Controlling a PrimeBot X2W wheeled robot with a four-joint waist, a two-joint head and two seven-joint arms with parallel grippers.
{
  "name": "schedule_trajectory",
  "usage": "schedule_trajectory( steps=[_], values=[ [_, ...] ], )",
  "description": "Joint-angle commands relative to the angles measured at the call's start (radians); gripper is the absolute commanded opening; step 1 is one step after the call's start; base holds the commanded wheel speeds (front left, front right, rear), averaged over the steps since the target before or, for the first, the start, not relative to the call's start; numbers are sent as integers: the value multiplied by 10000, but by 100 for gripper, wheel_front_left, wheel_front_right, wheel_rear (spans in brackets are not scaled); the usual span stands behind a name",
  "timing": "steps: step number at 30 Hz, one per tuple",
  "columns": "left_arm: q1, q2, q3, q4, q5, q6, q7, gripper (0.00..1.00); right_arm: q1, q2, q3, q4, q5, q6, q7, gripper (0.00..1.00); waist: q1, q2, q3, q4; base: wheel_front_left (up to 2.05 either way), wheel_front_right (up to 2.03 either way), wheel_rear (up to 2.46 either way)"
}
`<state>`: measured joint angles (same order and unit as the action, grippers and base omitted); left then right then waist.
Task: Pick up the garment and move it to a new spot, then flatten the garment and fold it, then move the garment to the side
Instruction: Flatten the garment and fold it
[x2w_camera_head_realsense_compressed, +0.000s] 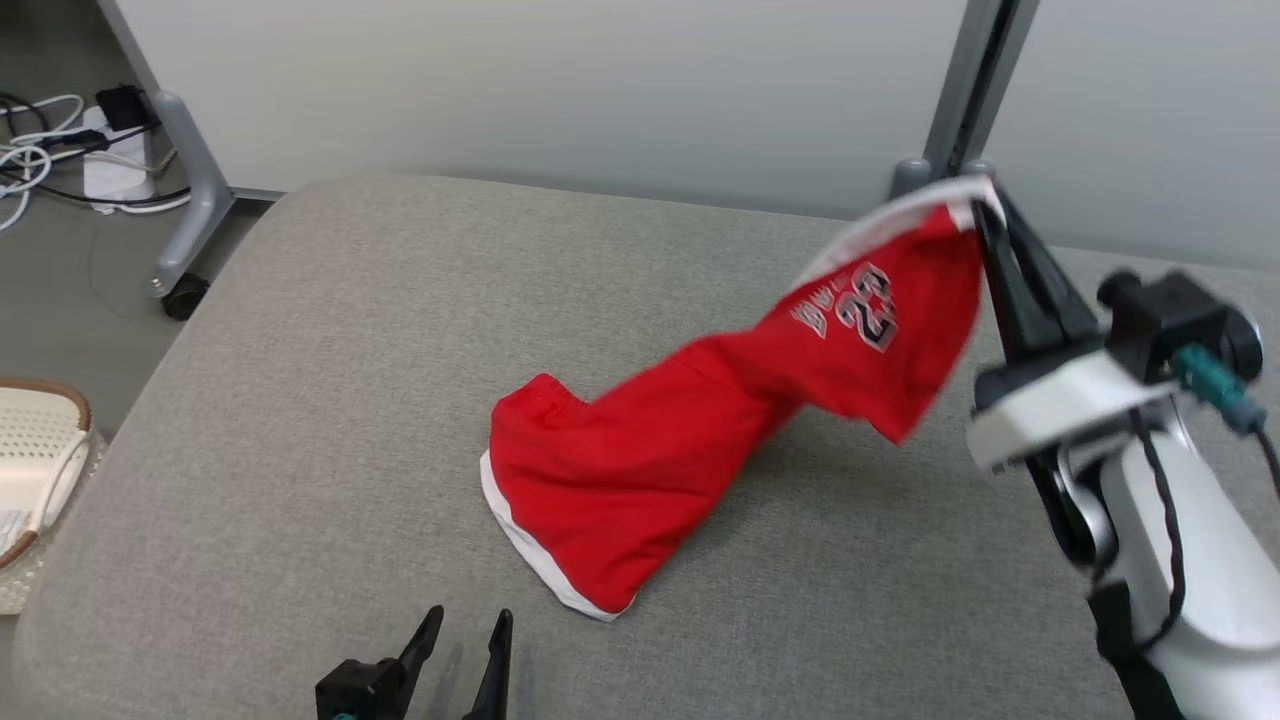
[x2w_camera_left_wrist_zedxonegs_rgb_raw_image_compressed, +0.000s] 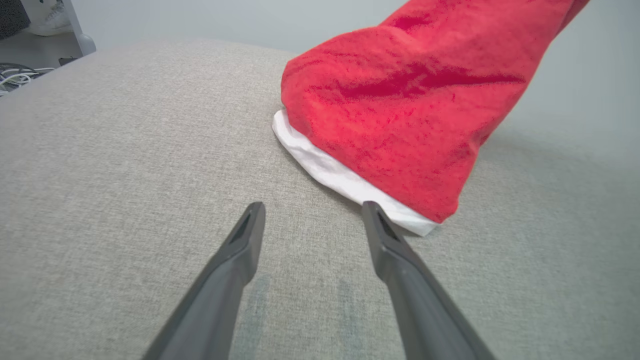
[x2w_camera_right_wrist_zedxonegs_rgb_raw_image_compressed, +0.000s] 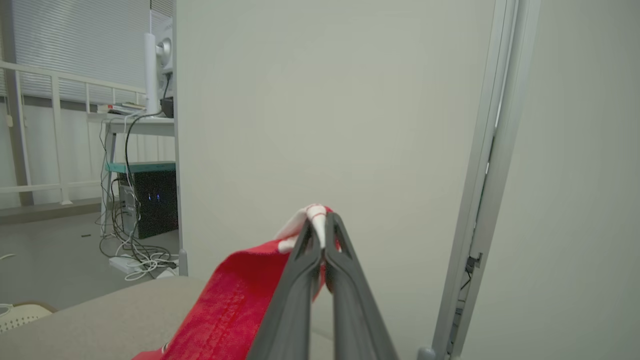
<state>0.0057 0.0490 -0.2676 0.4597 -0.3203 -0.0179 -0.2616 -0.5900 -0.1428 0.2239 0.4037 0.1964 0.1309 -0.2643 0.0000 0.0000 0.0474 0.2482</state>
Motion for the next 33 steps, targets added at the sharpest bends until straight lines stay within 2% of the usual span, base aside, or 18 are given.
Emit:
schedule_trajectory(
  steps=[1, 8, 10, 11, 12, 16, 20, 26, 33],
  values=[
    [-257, 37, 14, -33, 7, -64, -43, 100, 735, -256, -149, 324, -147, -3, 5, 0, 0, 0, 184, -316, 0, 0, 0],
    [-612, 41, 117, -26, 200, -116, -43, 100, 2517, -503, -960, 1887, -551, -3, 7, 0, 0, 0, 475, -835, 0, 0, 0],
    [-650, 34, 131, 15, 230, -164, -43, 100, 2569, -455, -1359, 2251, -537, -3, 2, 45, 0, 0, 497, -910, 0, 0, 0],
    [-642, 34, 136, 37, 227, -167, -43, 100, 2564, -447, -1533, 2368, -676, -3, 4, 81, 0, 0, 486, -941, 0, 0, 0],
    [-628, 41, 150, 75, 221, -171, -43, 100, 2581, -371, -1727, 2439, -714, -3, 6, 100, 0, 0, 459, -973, 0, 0, 0],
    [-523, 38, 252, 121, 216, -169, -43, 100, 2636, -147, -2356, 2331, -1033, -3, 6, 100, 0, 0, 267, -1070, 0, 0, 0],
    [-334, 38, 398, 152, 236, -113, -43, 100, 2907, 249, -2552, 1963, -1223, -3, 6, 100, 0, 0, 49, -1211, 0, 0, 0],
    [-296, 40, 475, 101, 204, -100, -43, 100, 3357, 670, -2102, 1393, -1123, -3, 6, 100, 0, 0, -76, -1321, 0, 0, 0],
    [-278, 38, 496, -54, 138, -88, -43, 100, 3599, 840, -1657, 1388, -898, -3, 6, 100, 0, 0, -121, -1308, 0, 0, 0]
  ],
)
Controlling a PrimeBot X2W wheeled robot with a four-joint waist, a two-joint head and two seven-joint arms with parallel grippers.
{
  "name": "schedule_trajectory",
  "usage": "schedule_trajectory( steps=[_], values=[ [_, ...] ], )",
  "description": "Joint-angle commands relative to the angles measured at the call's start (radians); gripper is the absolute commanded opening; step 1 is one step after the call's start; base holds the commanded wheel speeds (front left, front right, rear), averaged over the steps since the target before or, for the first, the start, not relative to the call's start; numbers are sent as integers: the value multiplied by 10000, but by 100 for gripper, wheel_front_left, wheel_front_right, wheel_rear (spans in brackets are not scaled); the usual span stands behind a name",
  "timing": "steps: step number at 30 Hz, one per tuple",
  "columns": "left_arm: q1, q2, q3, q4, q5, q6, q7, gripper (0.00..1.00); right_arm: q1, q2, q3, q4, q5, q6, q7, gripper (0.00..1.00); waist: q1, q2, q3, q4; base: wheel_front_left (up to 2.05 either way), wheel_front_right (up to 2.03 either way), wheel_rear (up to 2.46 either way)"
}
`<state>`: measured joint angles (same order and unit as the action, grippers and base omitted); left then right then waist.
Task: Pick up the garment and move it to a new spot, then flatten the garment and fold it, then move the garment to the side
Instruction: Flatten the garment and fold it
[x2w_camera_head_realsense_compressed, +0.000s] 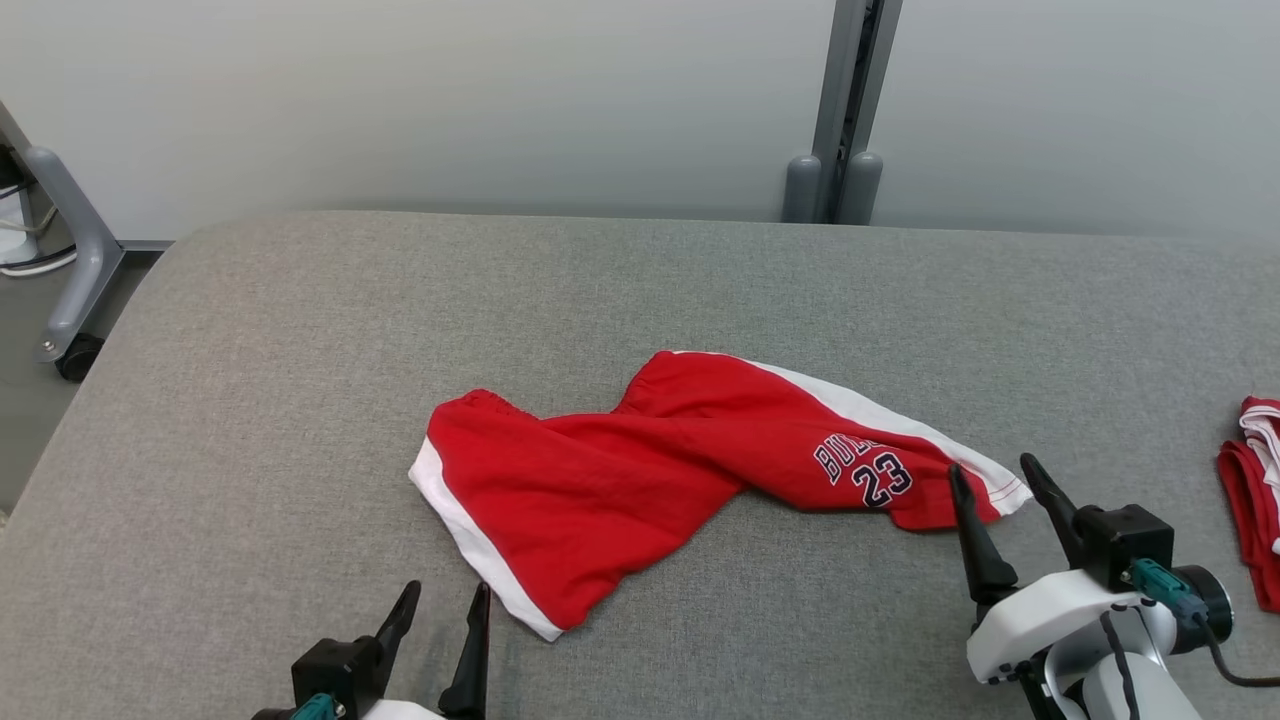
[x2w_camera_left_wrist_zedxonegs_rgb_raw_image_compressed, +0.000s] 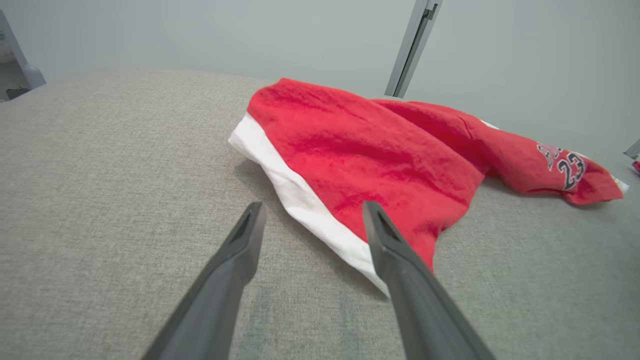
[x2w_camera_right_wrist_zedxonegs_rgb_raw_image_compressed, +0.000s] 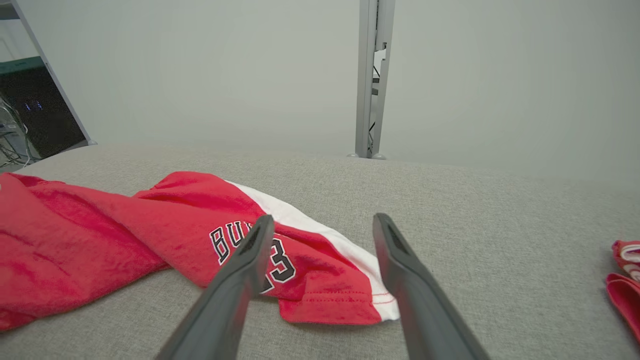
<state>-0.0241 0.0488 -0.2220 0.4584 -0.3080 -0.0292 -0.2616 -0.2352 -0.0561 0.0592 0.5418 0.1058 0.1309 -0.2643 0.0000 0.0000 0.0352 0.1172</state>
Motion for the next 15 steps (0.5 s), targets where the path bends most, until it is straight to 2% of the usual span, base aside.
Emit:
schedule_trajectory(
  steps=[1, 10, 15],
  values=[
    [-14, 38, 34, -84, 29, 6, -43, 100, 94, -12, 25, -5, 8, -3, 6, 100, 0, 0, 2, -1, 0, 0, 0],
    [-918, 37, 80, -129, 103, 13, -43, 100, -42, 21, 245, -128, 127, -3, 6, 100, 0, 0, 286, -301, 0, 0, 0],
    [-2169, 38, -127, 367, 289, -166, -43, 100, -274, 26, 372, -292, 229, -3, 6, 100, 0, 0, 639, -559, 0, 0, 0]
  ],
)
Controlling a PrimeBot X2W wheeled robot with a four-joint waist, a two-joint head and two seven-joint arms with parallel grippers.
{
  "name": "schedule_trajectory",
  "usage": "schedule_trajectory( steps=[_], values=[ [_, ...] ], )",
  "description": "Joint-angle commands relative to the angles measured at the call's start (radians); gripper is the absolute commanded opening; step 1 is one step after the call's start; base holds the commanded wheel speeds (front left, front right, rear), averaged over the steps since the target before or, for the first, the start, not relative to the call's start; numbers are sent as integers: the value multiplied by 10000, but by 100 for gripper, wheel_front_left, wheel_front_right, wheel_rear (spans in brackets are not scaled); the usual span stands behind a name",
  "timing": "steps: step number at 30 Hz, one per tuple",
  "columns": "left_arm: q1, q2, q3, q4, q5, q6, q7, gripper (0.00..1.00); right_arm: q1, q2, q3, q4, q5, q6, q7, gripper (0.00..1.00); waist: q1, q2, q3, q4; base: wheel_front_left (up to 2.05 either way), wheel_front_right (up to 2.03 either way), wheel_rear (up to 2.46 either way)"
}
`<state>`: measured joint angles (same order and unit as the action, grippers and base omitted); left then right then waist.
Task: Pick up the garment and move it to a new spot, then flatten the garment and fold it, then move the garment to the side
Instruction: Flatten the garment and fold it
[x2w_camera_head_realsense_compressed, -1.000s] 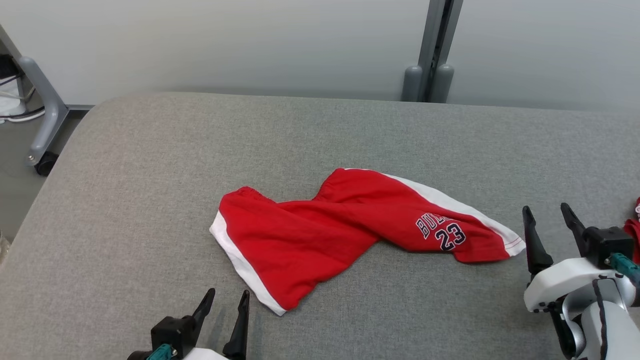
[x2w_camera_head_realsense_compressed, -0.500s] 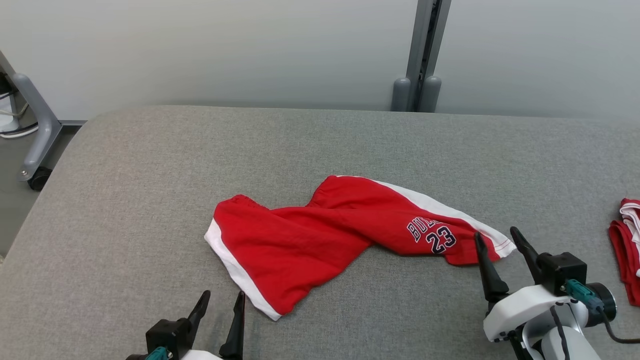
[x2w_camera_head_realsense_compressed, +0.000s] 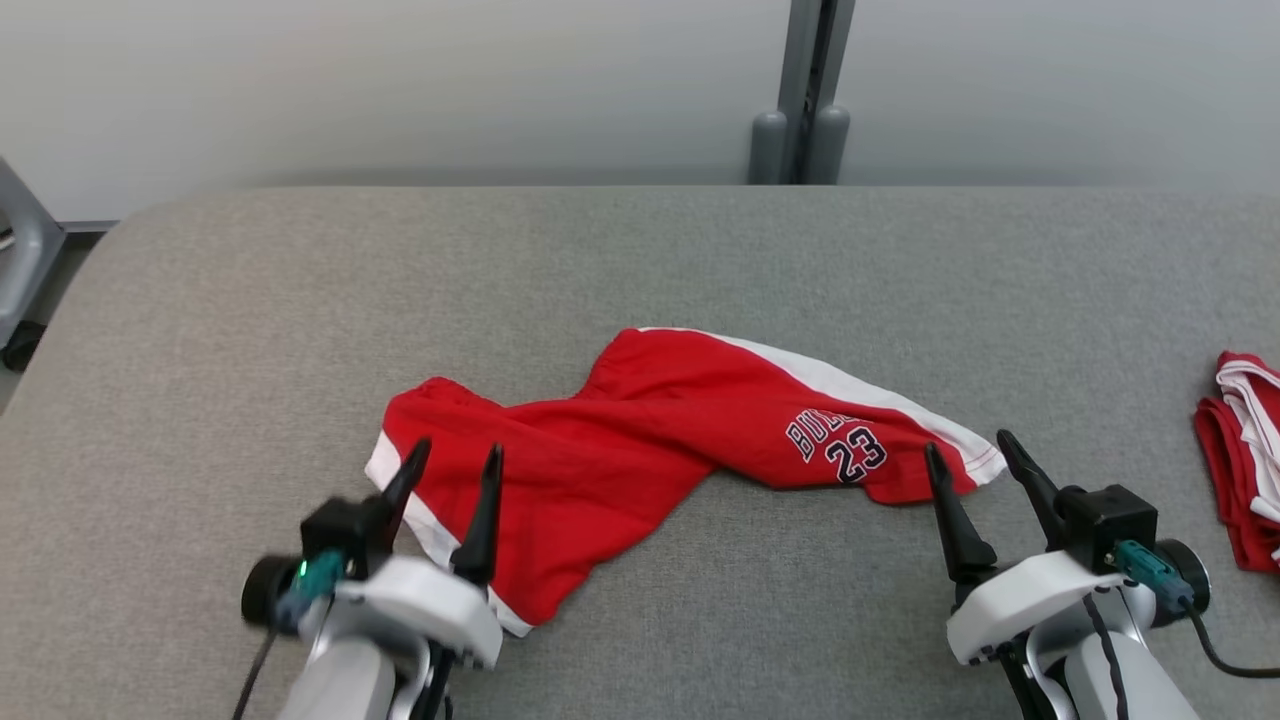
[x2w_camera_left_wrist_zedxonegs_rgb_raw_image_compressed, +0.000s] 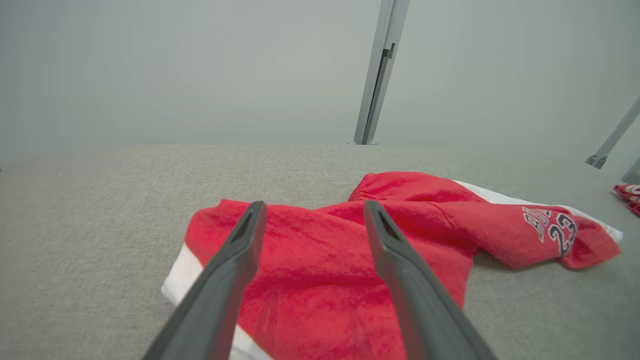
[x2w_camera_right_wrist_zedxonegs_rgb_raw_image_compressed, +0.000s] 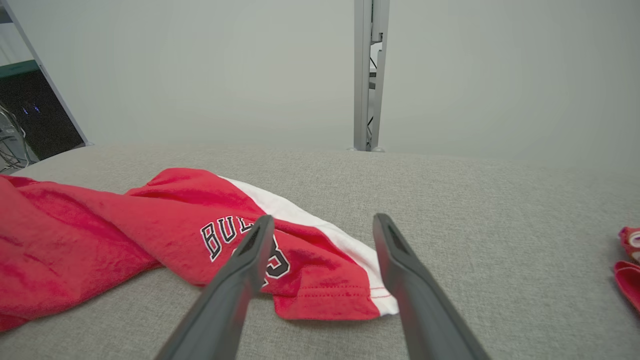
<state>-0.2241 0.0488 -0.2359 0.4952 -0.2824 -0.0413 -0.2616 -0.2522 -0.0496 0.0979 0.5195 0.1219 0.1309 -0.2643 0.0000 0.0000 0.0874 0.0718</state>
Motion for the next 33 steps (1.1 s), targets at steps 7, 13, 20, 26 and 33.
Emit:
schedule_trajectory(
  steps=[7, 13, 20, 26, 33],
  values=[
    [-3423, 40, -602, 2435, 27, -341, 220, 100, -586, -44, 416, -320, 319, -3, 6, 100, 0, 0, 1028, -845, 0, 0, 0],
    [-5499, 42, -1061, 4329, -749, -602, 1236, 100, -865, -47, 524, -558, 438, -3, 6, 100, 0, 0, 1647, -1581, 0, 0, 0],
    [-6287, 45, -1636, 5738, -1841, -556, 2142, 100, -1032, -42, 620, -716, 540, -3, 6, 100, 0, 0, 2026, -2289, 0, 0, 0],
    [-6213, 45, -2098, 6519, -1997, -171, 2292, 94, -1031, -42, 542, -717, 495, -3, 6, 100, 0, 0, 2082, -2461, 0, 0, 0],
    [-6406, 52, -2575, 6892, -1716, 76, 1073, 0, -996, -43, 388, -659, 417, -3, 6, 100, 0, 0, 1979, -2290, 0, 0, 0]
  ],
)
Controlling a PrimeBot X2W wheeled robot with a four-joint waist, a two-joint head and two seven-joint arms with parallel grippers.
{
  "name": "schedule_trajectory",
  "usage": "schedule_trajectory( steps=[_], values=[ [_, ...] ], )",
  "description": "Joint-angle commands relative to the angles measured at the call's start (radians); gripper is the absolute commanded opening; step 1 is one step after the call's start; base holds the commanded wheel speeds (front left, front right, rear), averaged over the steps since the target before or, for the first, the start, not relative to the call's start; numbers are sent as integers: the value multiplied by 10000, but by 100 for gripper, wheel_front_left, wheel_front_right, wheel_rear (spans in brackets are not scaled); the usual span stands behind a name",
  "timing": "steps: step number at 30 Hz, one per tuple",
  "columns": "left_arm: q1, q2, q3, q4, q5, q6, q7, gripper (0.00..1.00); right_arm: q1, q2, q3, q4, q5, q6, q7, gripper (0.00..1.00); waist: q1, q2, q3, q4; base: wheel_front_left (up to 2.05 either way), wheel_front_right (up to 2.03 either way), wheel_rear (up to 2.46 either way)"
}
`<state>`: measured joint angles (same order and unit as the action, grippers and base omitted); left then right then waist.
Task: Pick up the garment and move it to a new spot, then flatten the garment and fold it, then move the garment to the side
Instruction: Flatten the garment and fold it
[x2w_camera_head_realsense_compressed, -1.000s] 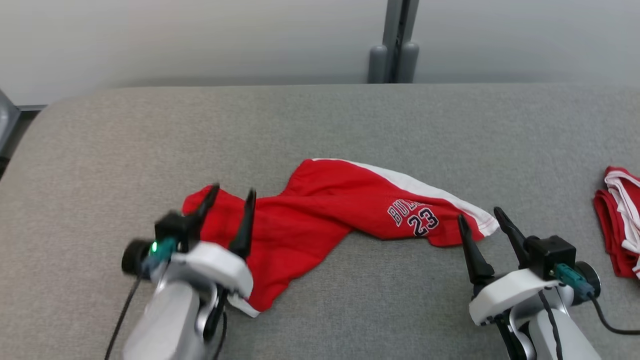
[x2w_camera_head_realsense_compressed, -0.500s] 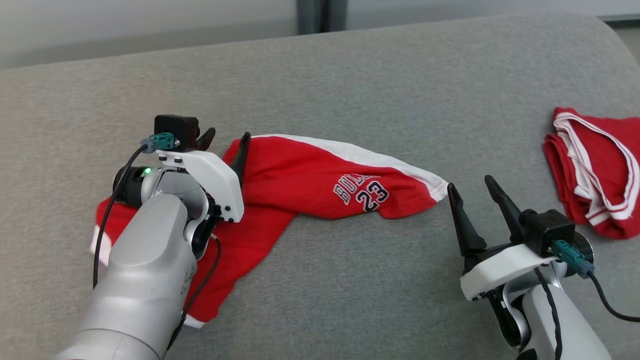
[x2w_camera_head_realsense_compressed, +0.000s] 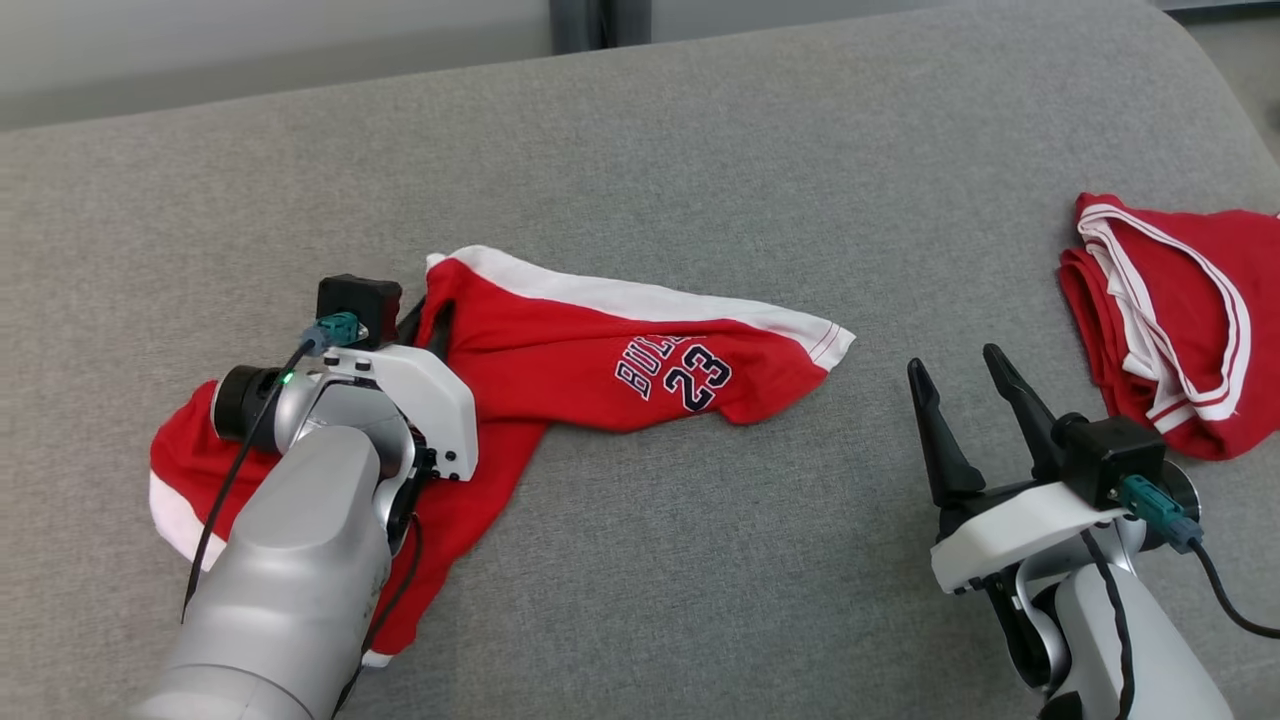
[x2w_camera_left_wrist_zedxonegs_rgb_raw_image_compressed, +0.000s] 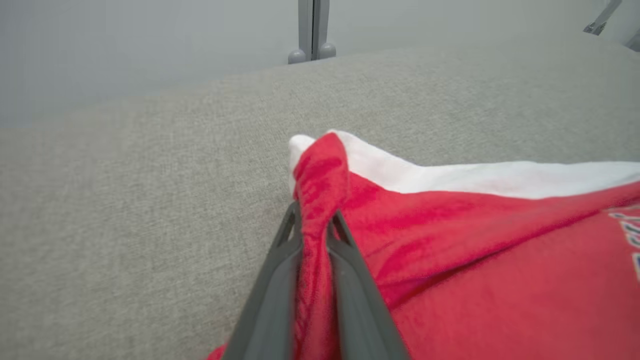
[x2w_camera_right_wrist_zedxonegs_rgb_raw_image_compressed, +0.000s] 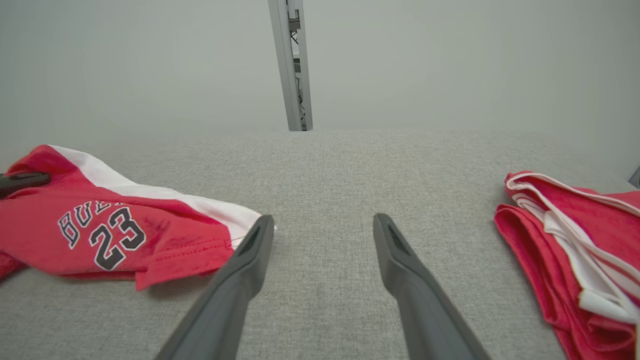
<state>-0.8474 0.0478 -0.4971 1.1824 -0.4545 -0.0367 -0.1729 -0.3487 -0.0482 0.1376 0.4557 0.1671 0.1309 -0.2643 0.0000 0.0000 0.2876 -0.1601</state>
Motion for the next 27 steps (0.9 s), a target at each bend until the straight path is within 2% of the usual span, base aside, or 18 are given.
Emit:
schedule_trajectory(
  steps=[1, 6, 9, 10, 13, 15, 18, 19, 21, 23, 25, 26, 27],
  values=[
    [-188, 57, -29, 8, 84, 59, -147, 0, 10, -56, -24, -7, -32, -3, 6, 100, 0, 0, -101, 92, 0, 0, 0],
    [213, 49, -388, -550, 431, 126, -870, 0, 403, -59, -156, 165, 42, -3, 6, 100, 0, 0, -887, 575, 0, 0, 0],
    [697, 77, -245, -1837, 674, 345, -927, 0, 730, -62, -233, 302, 127, -3, 6, 100, 0, 0, -1479, 976, 0, 0, 0],
    [1412, 135, -68, -2801, 857, 442, -922, 0, 1007, -59, -333, 359, 185, -3, 6, 100, 0, 0, -1905, 1288, 0, 0, 0],
    [2547, 289, 208, -4157, 1170, 574, -926, 0, 1405, -56, -412, 439, 305, -3, 6, 100, 0, 0, -2454, 1680, 0, 0, 0],
    [2946, 336, 284, -4533, 1257, 588, -927, 0, 1492, -59, -412, 450, 345, -3, 6, 100, 0, 0, -2577, 1773, 0, 0, 0],
    [4552, 610, 650, -5950, 1647, 668, -928, 0, 1799, -59, -378, 439, 456, -3, 6, 100, 0, 0, -2840, 2018, 0, 0, 0],
    [4552, 610, 650, -5950, 1647, 668, -928, 0, 1799, -59, -378, 439, 456, -3, 6, 100, 0, 0, -2840, 2018, 0, 0, 0],
    [5728, 730, 1191, -6511, 1675, 794, -928, 0, 1934, -61, -268, 464, 475, -3, 6, 100, 0, 0, -2925, 2069, 0, 0, 0],
    [6381, 709, 1506, -6480, 1639, 848, -928, 35, 1994, -62, -200, 490, 489, -3, 6, 100, 0, 0, -2957, 2076, 0, 0, 0],
    [6780, 718, 1947, -6438, 1641, 955, -930, 46, 2055, -64, -164, 512, 490, -3, 6, 100, 0, 0, -2975, 2061, 0, 0, 0],
    [7020, 703, 2171, -6320, 1617, 1037, -928, 85, 2084, -62, -123, 537, 493, -3, 6, 100, 0, 0, -2976, 2042, 0, 0, 0],
    [7176, 670, 2407, -6300, 1609, 1090, -930, 100, 2100, -61, -94, 565, 484, -3, 6, 100, 0, 0, -2972, 2030, 0, 0, 0]
  ],
)
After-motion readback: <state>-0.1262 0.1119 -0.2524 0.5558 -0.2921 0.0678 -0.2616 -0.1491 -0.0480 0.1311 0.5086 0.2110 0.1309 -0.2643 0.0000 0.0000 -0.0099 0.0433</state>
